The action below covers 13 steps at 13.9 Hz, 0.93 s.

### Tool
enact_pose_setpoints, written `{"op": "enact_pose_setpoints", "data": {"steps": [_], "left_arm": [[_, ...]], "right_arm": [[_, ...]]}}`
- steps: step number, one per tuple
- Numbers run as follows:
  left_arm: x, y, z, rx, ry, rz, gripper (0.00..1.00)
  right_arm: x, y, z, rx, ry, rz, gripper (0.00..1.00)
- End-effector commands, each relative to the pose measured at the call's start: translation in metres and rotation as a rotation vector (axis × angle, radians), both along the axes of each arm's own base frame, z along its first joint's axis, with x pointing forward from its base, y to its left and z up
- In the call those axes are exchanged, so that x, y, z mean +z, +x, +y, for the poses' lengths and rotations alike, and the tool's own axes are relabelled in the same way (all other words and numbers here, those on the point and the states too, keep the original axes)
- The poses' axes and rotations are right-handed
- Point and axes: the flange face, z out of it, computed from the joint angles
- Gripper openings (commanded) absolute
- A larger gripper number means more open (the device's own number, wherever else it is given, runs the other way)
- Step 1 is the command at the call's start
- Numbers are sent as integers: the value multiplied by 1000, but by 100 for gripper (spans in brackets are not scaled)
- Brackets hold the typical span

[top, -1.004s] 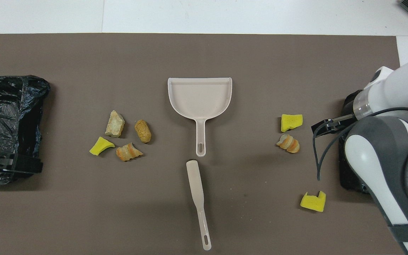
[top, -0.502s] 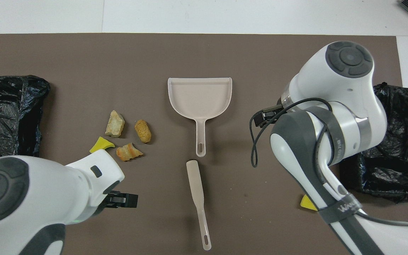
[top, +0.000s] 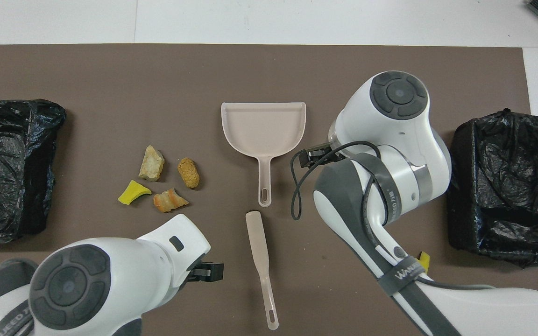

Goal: Sweep and dump trash in bin

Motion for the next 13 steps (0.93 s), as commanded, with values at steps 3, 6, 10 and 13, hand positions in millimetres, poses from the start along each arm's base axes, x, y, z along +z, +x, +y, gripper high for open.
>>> {"op": "enact_pose_setpoints", "data": {"steps": [3,6,10,13], "left_arm": [[-15,-15,0,13,-32,18,100],[-16,-15,1,13,-29,22,100],[-16,-15,1,12,-26,27,100],[-16,-15,2,15,-26,28,100]], "right_arm": [[-40,13,86,-87,21,28,100],[-45,6,94,-64,1,19,95],[-61,-2,88,-45,-53,27,74],[-65,-11,84,-51,-71,43,73]]}}
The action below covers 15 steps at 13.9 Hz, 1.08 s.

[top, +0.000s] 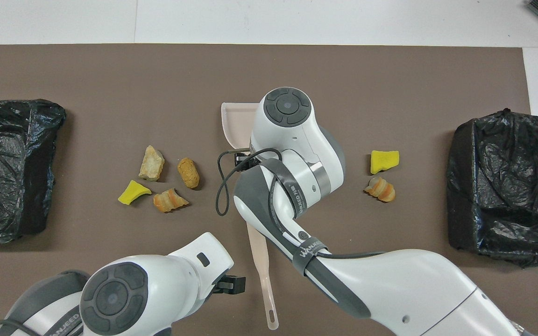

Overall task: Sweep and dump trash in bin
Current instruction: 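Grasp the dustpan handle with the right gripper and lift it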

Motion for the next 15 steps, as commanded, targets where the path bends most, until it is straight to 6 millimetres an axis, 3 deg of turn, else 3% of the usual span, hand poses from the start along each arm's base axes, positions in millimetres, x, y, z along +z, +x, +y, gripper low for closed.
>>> {"op": "enact_pose_setpoints", "data": {"steps": [1,2,3,6,7,10,12,15], "left_arm": [[-1,-7,5,14,-13,11,100],[-1,-6,7,17,-10,15,100],[-2,-6,8,19,-6,22,100],[-2,-6,8,17,-6,22,100],[-2,-7,7,15,-6,22,100],[-1,-9,4,9,-7,18,100],[-2,-8,2,9,-12,11,100],[-30,-18,-20,-24,15,37,100]], "right_arm": [[0,-10,-6,-19,-26,6,73],[0,-11,-6,-31,-29,10,70],[-2,-13,-7,-38,-34,15,62],[0,-16,-6,-32,-36,17,7],[0,-16,-6,-31,-38,20,0],[5,-14,-14,-19,-45,30,0],[22,-13,-26,32,-43,29,0],[56,-2,-68,113,-33,24,0]]}}
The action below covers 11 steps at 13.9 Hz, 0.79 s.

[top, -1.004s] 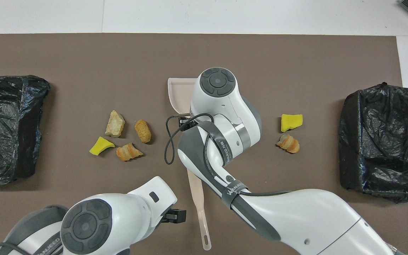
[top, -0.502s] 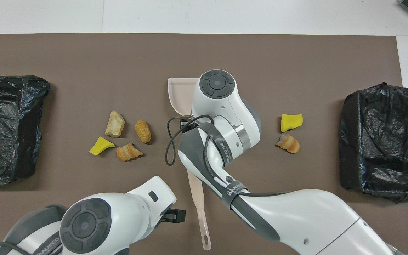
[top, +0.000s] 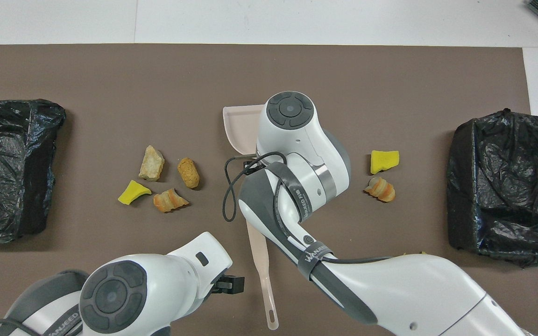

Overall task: Sweep and dump trash in bin
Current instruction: 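Grasp the dustpan handle with the right gripper and lift it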

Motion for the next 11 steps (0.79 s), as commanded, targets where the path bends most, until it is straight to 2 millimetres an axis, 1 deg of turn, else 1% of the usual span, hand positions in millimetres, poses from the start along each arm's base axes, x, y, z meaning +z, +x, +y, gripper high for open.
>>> {"op": "enact_pose_setpoints", "data": {"steps": [1,3,5,6,8,9,10,11], "left_arm": [[-40,-16,-32,1,17,28,100],[-70,-29,-68,57,19,10,100],[-91,-34,-90,82,4,-13,100],[-99,-32,-96,92,-11,-31,100],[-114,-27,-102,107,-13,-39,100],[-119,-33,-105,101,-1,-29,100],[-121,-47,-112,83,8,-21,100],[-124,-51,-112,86,17,-13,100]], "right_arm": [[37,7,-52,100,11,-9,0],[50,19,-93,232,36,-11,0],[53,29,-127,346,59,-11,0],[52,32,-141,407,63,-5,0],[49,37,-160,543,56,-9,0],[46,38,-166,591,44,-3,0],[46,36,-167,610,31,-1,0],[42,32,-167,630,13,11,0]]}}
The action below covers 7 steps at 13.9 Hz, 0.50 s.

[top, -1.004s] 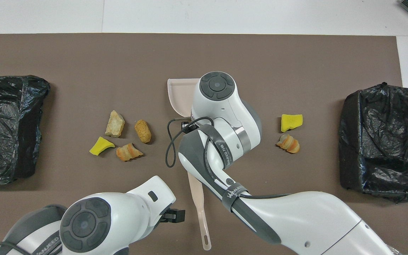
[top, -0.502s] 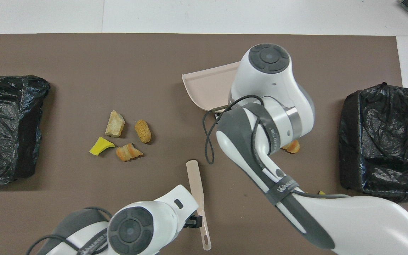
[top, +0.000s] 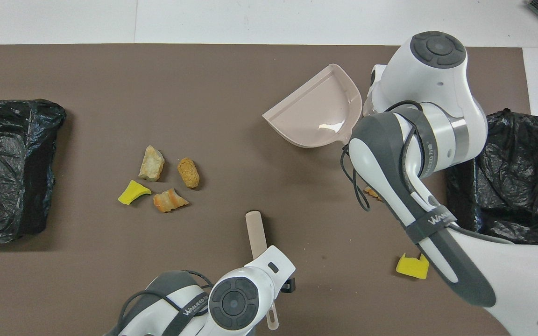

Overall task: Sweep and dump trash in bin
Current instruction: 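Grasp the dustpan handle with the right gripper and lift it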

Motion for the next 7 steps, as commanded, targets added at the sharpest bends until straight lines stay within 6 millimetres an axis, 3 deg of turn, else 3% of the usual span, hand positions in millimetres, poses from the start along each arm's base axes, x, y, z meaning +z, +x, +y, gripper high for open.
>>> {"op": "enact_pose_setpoints", "data": {"steps": [1,3,7], "left_arm": [[0,-16,-9,2,7,20,100],[-1,-19,-7,-3,43,55,100],[1,-30,-9,-5,74,84,100]], "right_arm": [[1,-16,1,97,-49,4,0],[-1,-21,2,198,-58,9,0],[-5,-17,-14,398,-22,9,0]]}}
